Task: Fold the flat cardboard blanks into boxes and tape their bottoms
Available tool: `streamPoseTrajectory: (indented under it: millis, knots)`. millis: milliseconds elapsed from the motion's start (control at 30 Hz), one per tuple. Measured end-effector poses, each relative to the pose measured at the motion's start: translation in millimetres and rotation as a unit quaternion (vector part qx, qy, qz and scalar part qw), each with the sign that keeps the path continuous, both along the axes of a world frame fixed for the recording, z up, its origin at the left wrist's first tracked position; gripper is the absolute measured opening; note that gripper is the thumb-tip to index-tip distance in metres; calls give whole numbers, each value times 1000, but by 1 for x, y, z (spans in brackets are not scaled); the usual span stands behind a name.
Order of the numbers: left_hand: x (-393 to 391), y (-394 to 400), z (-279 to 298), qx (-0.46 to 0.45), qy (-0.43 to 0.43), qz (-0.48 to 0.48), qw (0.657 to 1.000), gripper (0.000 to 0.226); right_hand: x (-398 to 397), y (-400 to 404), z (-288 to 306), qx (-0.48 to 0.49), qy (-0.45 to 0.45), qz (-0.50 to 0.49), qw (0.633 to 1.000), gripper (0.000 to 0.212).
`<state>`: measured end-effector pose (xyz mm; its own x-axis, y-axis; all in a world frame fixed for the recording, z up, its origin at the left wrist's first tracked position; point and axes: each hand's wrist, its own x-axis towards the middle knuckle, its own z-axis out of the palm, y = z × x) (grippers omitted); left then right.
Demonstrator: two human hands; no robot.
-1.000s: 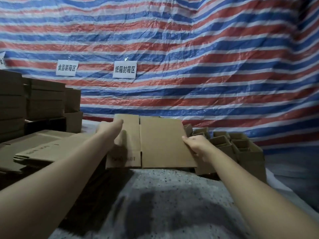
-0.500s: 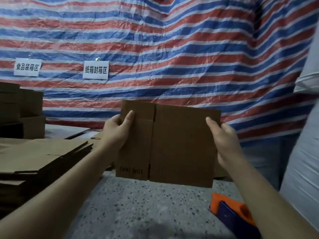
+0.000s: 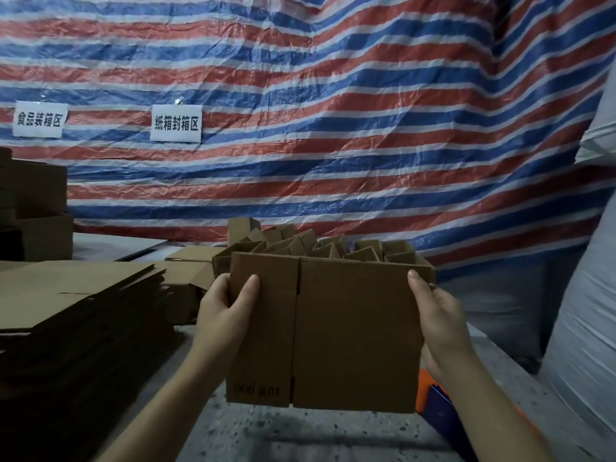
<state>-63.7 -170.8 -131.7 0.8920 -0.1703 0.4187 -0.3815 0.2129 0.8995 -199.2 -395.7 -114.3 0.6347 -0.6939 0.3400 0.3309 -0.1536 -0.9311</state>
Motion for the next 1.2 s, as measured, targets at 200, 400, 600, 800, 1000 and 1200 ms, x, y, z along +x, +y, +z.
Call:
streamPoseTrajectory:
  millis: [200,400,600,800,1000,1200]
  knots:
    - [8,-6,-10,13,19,32,999,39,12,3,-7,-10,24,22,999,76]
    - [2,-3,-3,9,-4,79,997,55,18,-13,-2,1,32,46,998,52]
    - [8,-2,-4,24,57,68,996,43,24,-11,-14,15,99,109,989,42]
    - [7,-9,-1,58,97,66,991,46,18,-15,-9,54,98,219,969,41]
    - [0,-12,-2,46,126,47,990,55,9,-23,-5,70,110,275,953,41]
    - [-3,-12,-3,51,119,63,990,59,7,-23,-3,90,121,299,942,37]
